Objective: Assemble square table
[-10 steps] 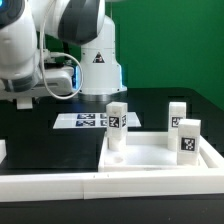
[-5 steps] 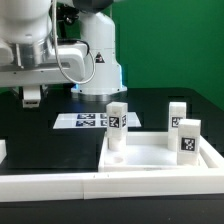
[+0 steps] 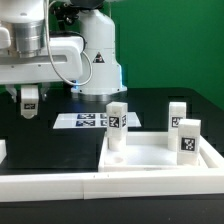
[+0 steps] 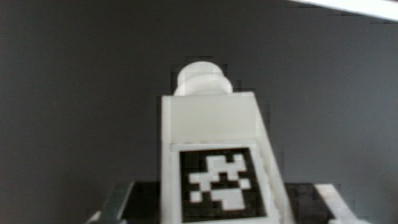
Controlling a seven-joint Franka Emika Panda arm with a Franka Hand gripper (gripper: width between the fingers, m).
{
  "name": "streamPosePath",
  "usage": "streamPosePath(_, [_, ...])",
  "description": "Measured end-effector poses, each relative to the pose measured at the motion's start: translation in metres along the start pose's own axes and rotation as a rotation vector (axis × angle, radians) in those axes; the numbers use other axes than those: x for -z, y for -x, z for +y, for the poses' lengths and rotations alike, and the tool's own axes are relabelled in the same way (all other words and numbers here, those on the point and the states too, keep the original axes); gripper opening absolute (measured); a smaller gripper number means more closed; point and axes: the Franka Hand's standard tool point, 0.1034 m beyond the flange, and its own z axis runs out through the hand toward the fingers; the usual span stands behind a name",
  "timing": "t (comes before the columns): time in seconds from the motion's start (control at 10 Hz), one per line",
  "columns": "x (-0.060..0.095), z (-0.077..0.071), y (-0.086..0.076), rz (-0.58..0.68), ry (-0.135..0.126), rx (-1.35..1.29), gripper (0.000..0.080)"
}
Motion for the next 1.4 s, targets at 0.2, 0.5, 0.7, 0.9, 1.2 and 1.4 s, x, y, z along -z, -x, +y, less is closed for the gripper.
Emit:
streamPosePath(0.2, [0.022, -0.015, -0.032, 0.147, -0.011, -0.036, 0.0290])
streamPosePath(0.5, [0.035, -0.004, -0.047, 0.357, 0.051, -0.041, 0.0290])
streamPosePath(0.7, [0.033, 0.003, -0.042, 0.419, 0.093, -0.041, 0.0290])
streamPosePath(0.9, [0.027, -0.003, -0.039, 0.394, 0.059, -0.087, 0.0290])
streamPosePath(1.2, [0.043, -0.046, -0.073, 0.410, 0.000, -0.158, 0.0290])
streamPosePath(1.4, [0.057, -0.063, -0.104, 0.450, -0.011, -0.198, 0.0290])
